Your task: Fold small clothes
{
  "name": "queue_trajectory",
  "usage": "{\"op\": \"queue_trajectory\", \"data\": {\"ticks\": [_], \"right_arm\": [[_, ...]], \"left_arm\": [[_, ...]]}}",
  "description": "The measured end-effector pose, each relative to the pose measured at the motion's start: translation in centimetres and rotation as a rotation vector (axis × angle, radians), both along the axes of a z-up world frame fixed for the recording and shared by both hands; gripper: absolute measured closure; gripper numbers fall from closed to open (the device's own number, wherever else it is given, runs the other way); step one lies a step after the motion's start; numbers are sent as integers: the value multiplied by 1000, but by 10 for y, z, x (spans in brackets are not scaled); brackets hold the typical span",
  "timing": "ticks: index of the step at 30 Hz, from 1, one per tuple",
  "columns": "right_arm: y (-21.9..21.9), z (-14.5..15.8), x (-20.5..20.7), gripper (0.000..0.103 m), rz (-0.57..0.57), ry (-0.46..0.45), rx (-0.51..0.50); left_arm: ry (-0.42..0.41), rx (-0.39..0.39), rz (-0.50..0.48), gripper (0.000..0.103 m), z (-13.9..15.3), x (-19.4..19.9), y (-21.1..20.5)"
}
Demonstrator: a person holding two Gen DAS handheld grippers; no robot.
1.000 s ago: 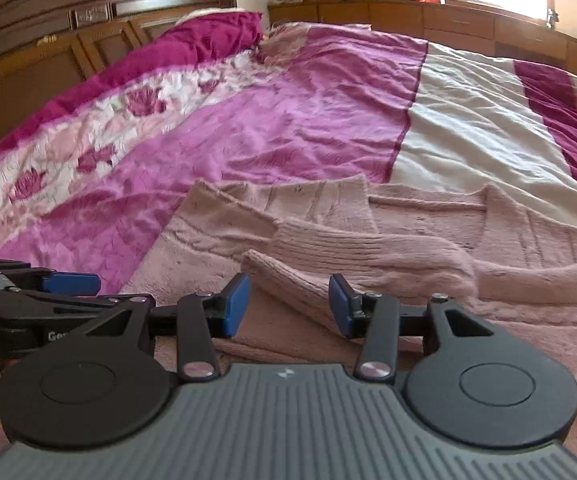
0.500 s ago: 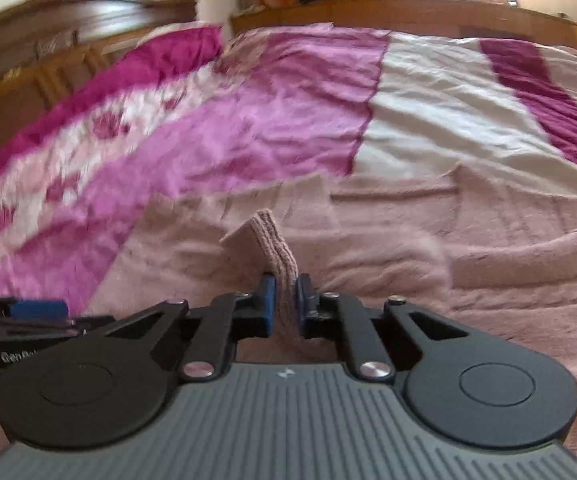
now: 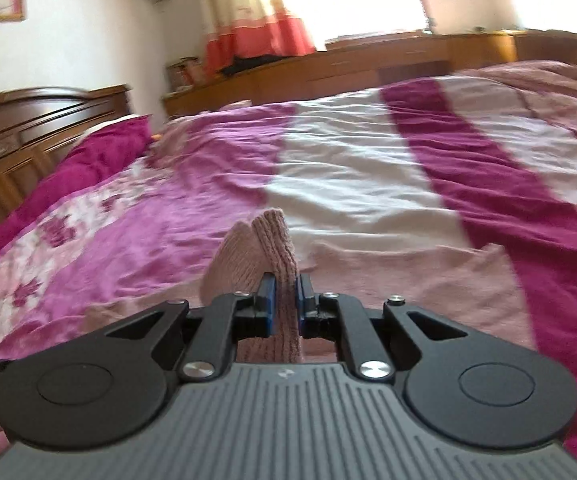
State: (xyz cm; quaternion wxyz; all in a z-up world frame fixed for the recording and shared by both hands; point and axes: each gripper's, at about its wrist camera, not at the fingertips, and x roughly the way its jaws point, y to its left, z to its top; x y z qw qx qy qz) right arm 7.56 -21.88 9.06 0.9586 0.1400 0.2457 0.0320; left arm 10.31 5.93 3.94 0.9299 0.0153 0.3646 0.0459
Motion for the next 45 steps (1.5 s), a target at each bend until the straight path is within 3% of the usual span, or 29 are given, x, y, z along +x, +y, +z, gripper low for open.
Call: {"op": "queue_trajectory", "data": {"ticks": [5, 11, 16, 22, 26, 29, 31, 32, 33, 36, 38, 40, 43, 45], "right_arm": [[-51, -34, -8, 91, -123, 119, 109], [-70, -58, -22, 90, -186, 183, 138], [-75, -49, -23, 73, -216, 150, 145], [-75, -36, 15, 69, -132, 153, 47], [-74, -41, 49, 68, -54, 207, -16], [-71, -50, 67, 59, 7, 243, -32], [-67, -52, 72, 59, 50, 242, -46], [-63, -52, 73, 67, 76, 241, -62], [-58, -51, 72, 92, 113, 233, -82], [-50, -33, 57, 93, 178, 139, -83], [-50, -7, 34, 93, 154, -1, -68], [-57, 11, 20, 93, 98, -83, -29], [-65, 12, 22, 93, 15, -60, -53], [-68, -3, 34, 93, -24, 26, -82]], "left_arm": [[27, 6, 11, 41, -10, 1, 2], [43, 19, 18, 41, -14, 2, 4], [43, 30, 8, 41, -14, 1, 3], [47, 32, 3, 40, -17, 1, 4], [49, 32, 4, 40, -17, 2, 5], [33, 27, 5, 41, -16, 2, 5], [-1, 20, 1, 41, -13, 1, 4], [-18, 13, -4, 41, -12, 2, 4], [-33, 4, -7, 41, -10, 3, 4], [-57, -18, -19, 41, -9, 5, 3], [-57, -12, -27, 41, -11, 6, 1], [-54, 6, -34, 42, -16, 7, 0], [-57, 11, -37, 41, -20, 6, -2], [-58, 8, -44, 41, -20, 6, -1]]}}
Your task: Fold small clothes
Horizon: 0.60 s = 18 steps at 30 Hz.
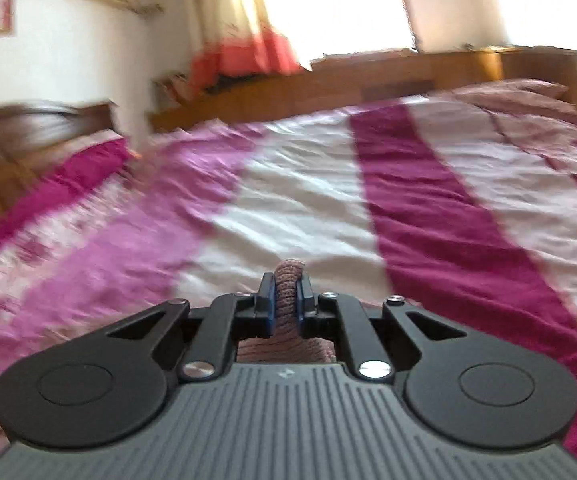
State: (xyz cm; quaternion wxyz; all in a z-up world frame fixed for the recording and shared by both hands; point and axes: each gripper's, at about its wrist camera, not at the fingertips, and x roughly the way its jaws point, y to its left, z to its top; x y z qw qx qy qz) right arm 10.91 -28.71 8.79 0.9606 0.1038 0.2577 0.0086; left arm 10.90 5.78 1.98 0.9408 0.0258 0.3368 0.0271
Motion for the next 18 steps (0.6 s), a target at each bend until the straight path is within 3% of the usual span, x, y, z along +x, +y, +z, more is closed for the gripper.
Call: {"op": "queue_trajectory", "data": {"ticks": [2, 5, 7, 9, 10, 14, 18], "right_arm": [[-2, -22, 13, 92, -36, 113, -6], [-5, -48, 20, 89, -81, 201, -4], [-6, -55, 14, 79, -103, 189, 13], [-5, -52, 6, 59, -139, 164, 4], [-5, -47, 0, 56, -151, 135, -6], [-2, -27, -22, 54, -127, 55, -5], [8, -18, -34, 54, -39, 54, -10]], "left_arm": [[3, 8, -7, 41, 0, 0, -1], [11, 6, -10, 41, 1, 1, -1], [13, 5, -15, 41, 2, 1, 0], [13, 3, -18, 41, 2, 0, 1], [13, 2, -16, 41, 2, 0, 1], [15, 2, -9, 40, 3, 1, 1], [17, 7, 0, 40, 2, 1, -2]]}}
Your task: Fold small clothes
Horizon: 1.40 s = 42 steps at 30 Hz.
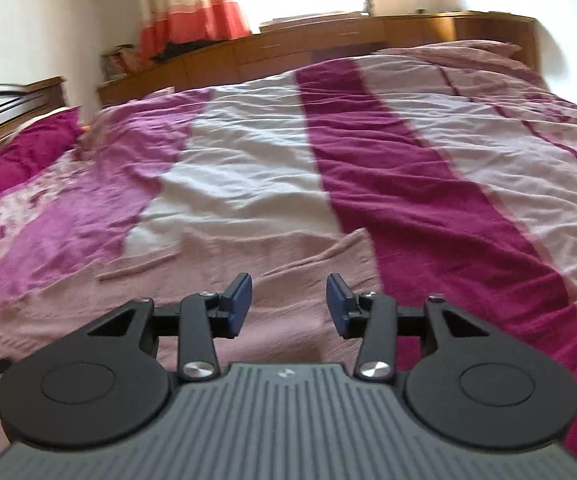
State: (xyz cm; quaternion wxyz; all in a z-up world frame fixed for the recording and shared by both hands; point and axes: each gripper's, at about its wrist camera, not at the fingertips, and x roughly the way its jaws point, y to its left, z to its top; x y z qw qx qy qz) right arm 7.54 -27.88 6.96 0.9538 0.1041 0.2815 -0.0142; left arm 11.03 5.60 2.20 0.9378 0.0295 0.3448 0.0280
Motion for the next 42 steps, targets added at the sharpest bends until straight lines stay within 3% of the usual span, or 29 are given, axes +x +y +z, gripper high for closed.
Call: {"op": "queue_trajectory", "data": {"ticks": [3, 6, 13, 15, 17, 20, 23, 26, 29, 35, 39, 42], "right_arm": [[3, -5, -8, 51, -9, 12, -31], [-13, -20, -10, 49, -47, 49, 55], [-33, -42, -2, 51, 54, 59, 177], [-35, -39, 5, 83, 61, 68, 199], [-42, -31, 6, 93, 46, 71, 276], [-53, -17, 2, 94, -5, 67, 372], [-52, -8, 1, 93, -72, 100, 276], [-41, -3, -1, 92, -92, 109, 152], [-24, -3, -3, 88, -8, 96, 173], [10, -33, 7, 60, 42, 147, 87], [13, -41, 1, 57, 31, 112, 77], [12, -32, -9, 45, 38, 94, 110]], "left_arm": [[3, 1, 4, 40, 0, 0, 0], [6, -5, 5, 40, 0, 0, 1], [12, -14, 19, 39, 0, 1, 2], [13, -7, 17, 39, 0, 1, 1], [13, -9, 17, 39, 0, 2, 1], [14, -8, 18, 39, -1, 2, 1], [15, -1, 19, 39, -2, 3, -1], [18, 3, 21, 39, -2, 3, -2], [17, 2, 19, 39, -2, 3, -1], [19, 1, 18, 38, -2, 4, -1], [23, -6, 30, 38, 3, 1, 1], [20, 11, 31, 40, 8, -6, 3]]}}
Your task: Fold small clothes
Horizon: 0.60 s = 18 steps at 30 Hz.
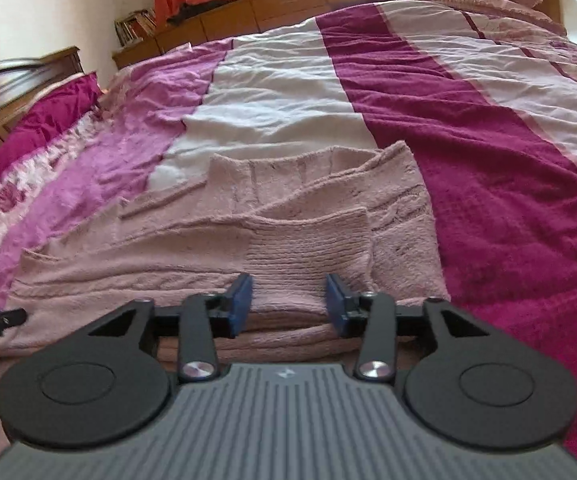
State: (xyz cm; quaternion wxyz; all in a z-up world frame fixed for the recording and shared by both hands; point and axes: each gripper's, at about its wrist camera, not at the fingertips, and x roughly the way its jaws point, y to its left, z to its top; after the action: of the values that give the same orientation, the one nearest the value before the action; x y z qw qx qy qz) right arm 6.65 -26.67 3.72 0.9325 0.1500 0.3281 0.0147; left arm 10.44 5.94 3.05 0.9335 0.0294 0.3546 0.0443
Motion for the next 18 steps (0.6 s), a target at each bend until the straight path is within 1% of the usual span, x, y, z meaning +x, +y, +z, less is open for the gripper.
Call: {"op": "queue_trajectory", "data": {"ticks": [4, 6, 8, 11, 18], "right_arm": [[3, 12, -23, 40, -6, -17, -1], [5, 15, -36, 38, -12, -8, -1], [8, 18, -50, 38, -21, 7, 3], [11, 23, -70, 35, -9, 2, 18], [13, 38, -109, 29, 5, -23, 11]], "left_arm": [[-1, -4, 14, 40, 9, -17, 6], [6, -9, 17, 40, 13, -27, 10], [17, 0, 14, 40, 17, -36, 13], [37, 29, 14, 40, 23, -50, 16], [55, 37, 42, 40, 38, -83, 29]]}}
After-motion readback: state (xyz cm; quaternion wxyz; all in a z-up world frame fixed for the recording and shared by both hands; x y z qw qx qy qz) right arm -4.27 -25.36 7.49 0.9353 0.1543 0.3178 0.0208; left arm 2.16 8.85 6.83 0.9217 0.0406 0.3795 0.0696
